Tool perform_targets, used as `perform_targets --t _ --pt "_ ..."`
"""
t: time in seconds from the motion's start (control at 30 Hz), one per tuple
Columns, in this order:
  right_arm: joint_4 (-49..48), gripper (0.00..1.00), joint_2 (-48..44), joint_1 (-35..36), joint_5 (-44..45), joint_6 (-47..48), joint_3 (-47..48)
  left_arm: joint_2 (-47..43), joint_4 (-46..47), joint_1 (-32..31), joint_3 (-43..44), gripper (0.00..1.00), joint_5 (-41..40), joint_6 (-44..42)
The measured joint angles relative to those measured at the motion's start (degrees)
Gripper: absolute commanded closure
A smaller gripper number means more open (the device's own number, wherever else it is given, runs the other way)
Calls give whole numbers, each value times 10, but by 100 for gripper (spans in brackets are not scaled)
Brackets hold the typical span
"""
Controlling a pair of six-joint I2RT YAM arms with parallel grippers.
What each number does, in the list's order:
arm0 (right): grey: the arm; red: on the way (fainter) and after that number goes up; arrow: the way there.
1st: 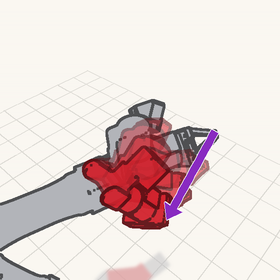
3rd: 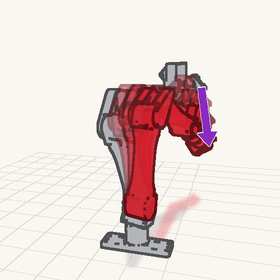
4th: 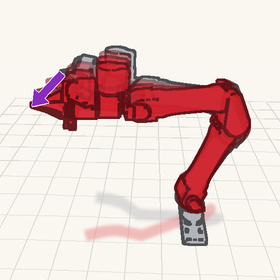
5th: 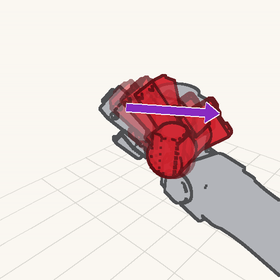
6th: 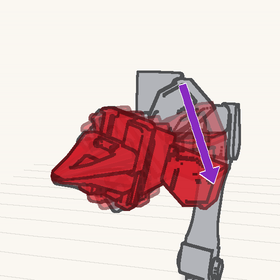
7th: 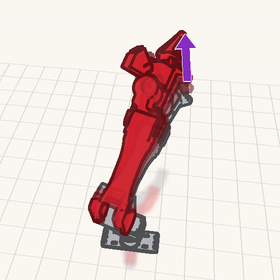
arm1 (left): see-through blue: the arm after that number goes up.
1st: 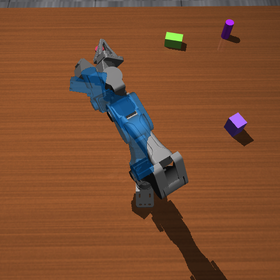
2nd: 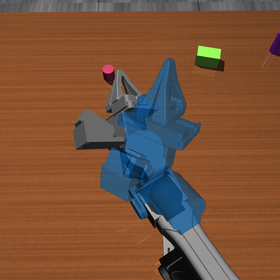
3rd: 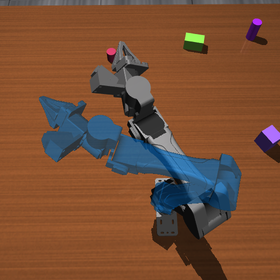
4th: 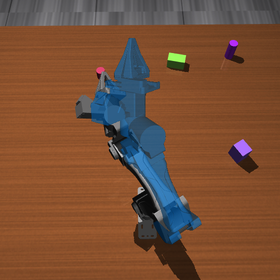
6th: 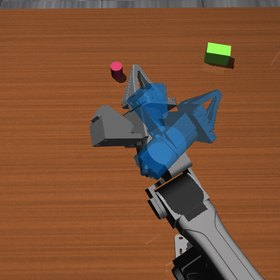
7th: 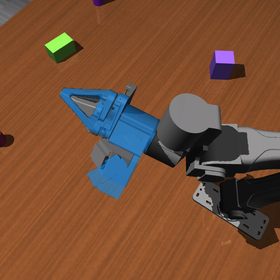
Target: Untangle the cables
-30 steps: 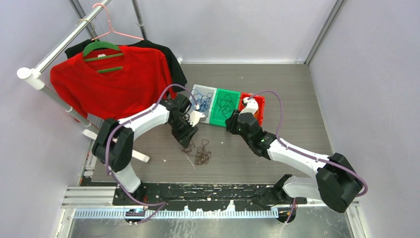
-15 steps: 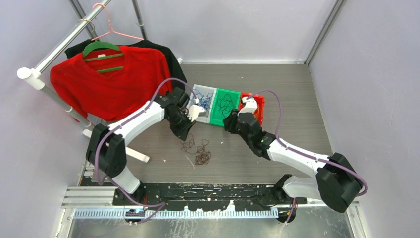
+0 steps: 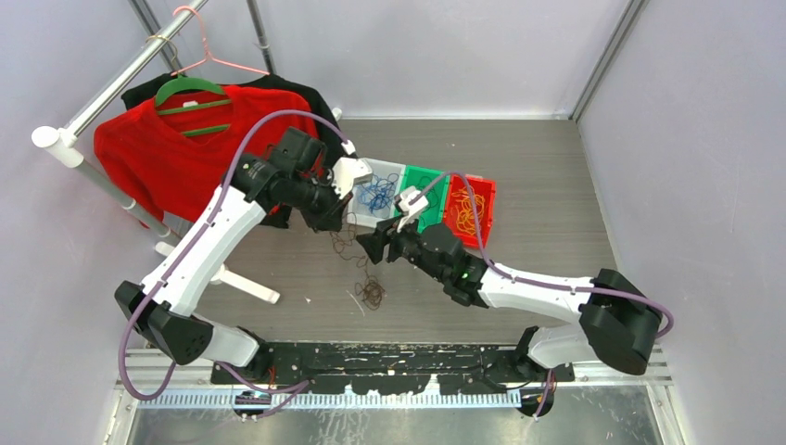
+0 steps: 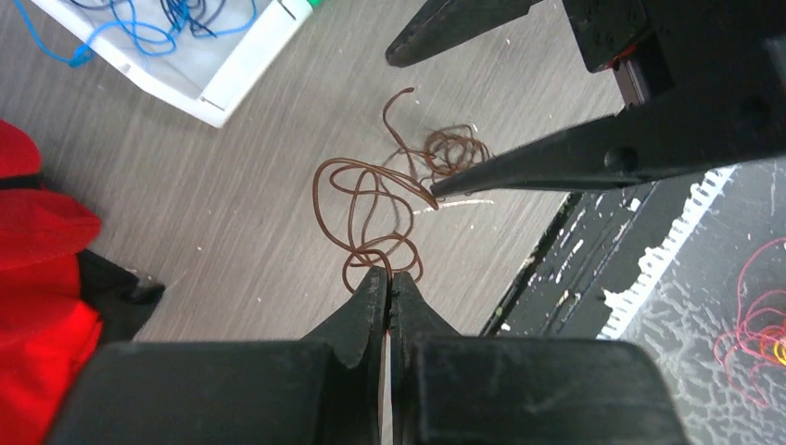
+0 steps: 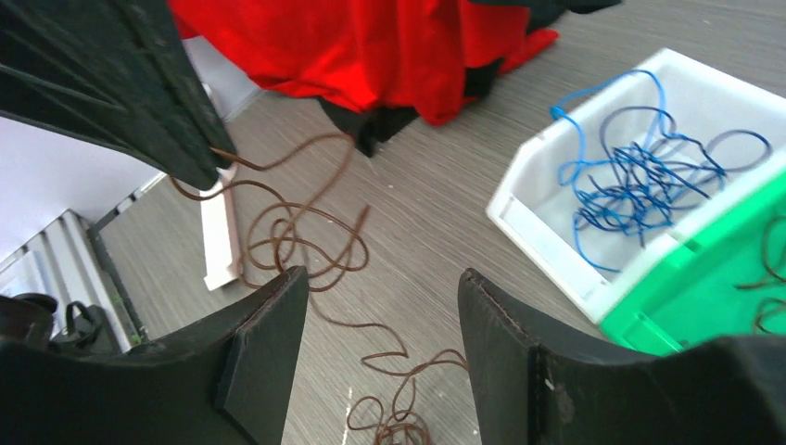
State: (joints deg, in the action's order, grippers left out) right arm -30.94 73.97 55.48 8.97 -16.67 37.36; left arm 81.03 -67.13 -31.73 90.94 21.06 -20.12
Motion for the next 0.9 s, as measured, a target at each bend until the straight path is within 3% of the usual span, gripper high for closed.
perform_targets --t 0.63,0.9 --pt "-83 36 39 38 -36 22 17 -10 -44 0 8 100 -5 2" --pt "-19 38 -62 38 12 19 -19 -14 -42 0 12 100 -27 4"
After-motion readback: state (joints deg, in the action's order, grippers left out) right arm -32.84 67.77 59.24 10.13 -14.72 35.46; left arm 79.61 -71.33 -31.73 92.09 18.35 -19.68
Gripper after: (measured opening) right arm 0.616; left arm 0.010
